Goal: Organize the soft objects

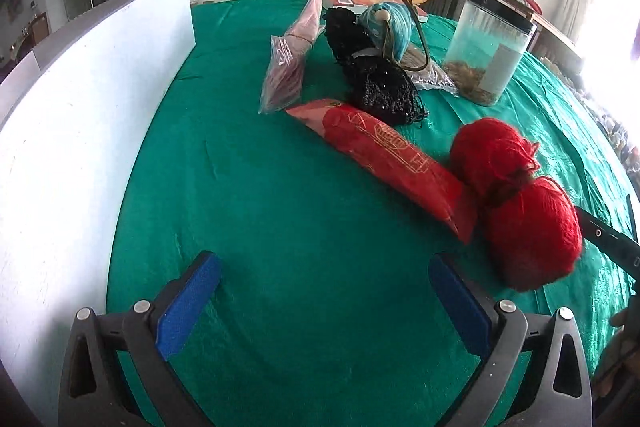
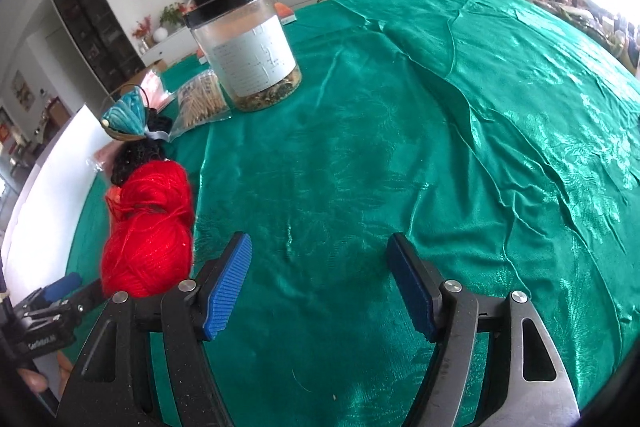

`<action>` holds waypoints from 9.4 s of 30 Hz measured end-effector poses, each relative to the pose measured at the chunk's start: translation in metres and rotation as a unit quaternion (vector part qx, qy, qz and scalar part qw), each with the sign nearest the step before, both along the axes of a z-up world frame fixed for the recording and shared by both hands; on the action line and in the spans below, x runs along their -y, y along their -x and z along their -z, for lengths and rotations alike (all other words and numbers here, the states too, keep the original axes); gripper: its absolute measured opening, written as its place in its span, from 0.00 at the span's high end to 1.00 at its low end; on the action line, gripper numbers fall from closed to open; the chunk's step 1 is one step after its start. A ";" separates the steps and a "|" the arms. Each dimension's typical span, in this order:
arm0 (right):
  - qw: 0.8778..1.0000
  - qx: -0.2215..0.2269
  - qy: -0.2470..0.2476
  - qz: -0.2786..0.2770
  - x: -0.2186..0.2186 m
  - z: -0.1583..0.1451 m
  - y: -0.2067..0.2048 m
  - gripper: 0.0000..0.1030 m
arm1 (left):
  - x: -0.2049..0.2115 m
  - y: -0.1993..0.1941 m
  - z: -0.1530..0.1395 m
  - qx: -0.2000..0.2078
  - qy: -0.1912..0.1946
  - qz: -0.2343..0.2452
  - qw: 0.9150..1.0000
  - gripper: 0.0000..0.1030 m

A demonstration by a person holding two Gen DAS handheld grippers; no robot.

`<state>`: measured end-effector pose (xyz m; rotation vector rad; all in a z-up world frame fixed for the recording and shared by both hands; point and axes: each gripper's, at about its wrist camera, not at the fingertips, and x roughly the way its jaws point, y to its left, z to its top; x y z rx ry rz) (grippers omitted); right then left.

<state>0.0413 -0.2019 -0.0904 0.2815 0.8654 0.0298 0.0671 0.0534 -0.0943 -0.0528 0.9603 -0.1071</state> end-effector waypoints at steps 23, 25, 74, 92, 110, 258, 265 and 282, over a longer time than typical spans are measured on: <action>0.993 -0.023 0.117 -0.029 -0.033 0.005 -0.004 0.17 | 0.008 -0.005 0.006 0.007 -0.042 0.015 0.999 0.00; 0.992 -0.023 0.117 -0.029 -0.034 0.005 -0.004 0.17 | 0.008 -0.005 0.006 0.007 -0.042 0.015 0.999 0.00; 0.980 0.090 -0.130 -0.122 -0.010 -0.028 0.015 0.17 | 0.008 -0.005 0.006 0.007 -0.042 0.014 0.999 0.00; 0.994 0.093 0.046 -0.039 0.008 -0.050 -0.036 0.59 | 0.008 -0.005 0.006 0.007 -0.041 0.014 0.999 0.00; 0.993 -0.019 0.115 -0.018 -0.001 -0.006 -0.014 0.28 | 0.008 -0.005 0.005 0.007 -0.041 0.014 0.999 0.00; 0.988 0.073 0.014 -0.138 -0.052 -0.175 -0.026 0.60 | -0.008 0.043 -0.059 0.013 0.019 0.058 0.998 0.05; 0.991 0.061 -0.004 -0.122 -0.034 -0.160 -0.014 0.60 | 0.007 0.024 -0.012 -0.031 -0.062 0.043 0.997 0.74; 0.926 0.055 -0.128 -0.352 -0.234 -0.198 0.017 0.55 | -0.215 0.133 -0.150 0.065 -0.056 -0.162 0.983 0.78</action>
